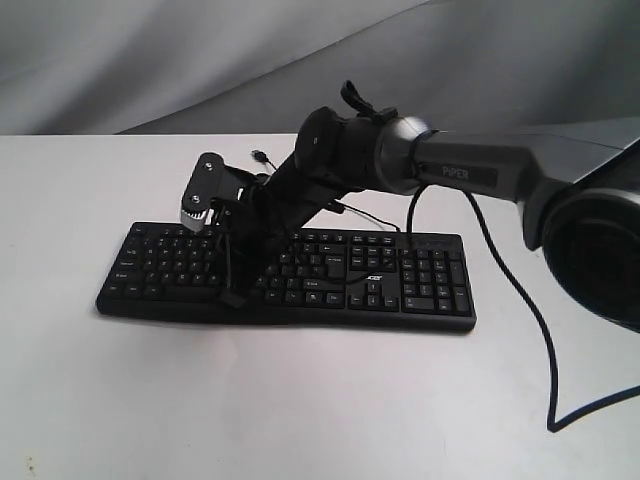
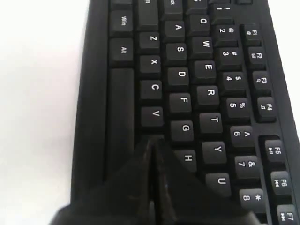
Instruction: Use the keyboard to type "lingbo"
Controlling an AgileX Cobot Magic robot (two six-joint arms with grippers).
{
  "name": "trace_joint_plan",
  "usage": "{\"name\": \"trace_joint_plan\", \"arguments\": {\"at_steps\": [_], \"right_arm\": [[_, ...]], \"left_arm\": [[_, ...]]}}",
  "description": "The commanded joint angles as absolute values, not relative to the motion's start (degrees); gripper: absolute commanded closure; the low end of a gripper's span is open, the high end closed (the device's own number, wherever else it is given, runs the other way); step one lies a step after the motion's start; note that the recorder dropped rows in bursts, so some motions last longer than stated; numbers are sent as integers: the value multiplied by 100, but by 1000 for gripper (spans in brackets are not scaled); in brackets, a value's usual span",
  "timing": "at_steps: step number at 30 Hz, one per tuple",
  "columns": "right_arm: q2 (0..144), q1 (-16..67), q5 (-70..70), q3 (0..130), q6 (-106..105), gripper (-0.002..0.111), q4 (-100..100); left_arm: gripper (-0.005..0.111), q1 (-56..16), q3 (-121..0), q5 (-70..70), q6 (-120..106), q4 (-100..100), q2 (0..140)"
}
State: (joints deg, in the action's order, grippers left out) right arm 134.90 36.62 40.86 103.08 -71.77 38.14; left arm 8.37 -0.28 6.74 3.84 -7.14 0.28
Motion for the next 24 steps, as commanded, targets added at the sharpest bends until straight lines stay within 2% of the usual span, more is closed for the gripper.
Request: {"name": "trace_joint_plan", "arguments": {"at_steps": [1,24], "right_arm": [[13540,3673,4099,10315,-7152,108,3789],[13695,3662,4092,10315,-7152,108,3706]], "left_arm": [[106,799,0,624,396,-716,0],[106,799,0,624,396,-716,0]]}}
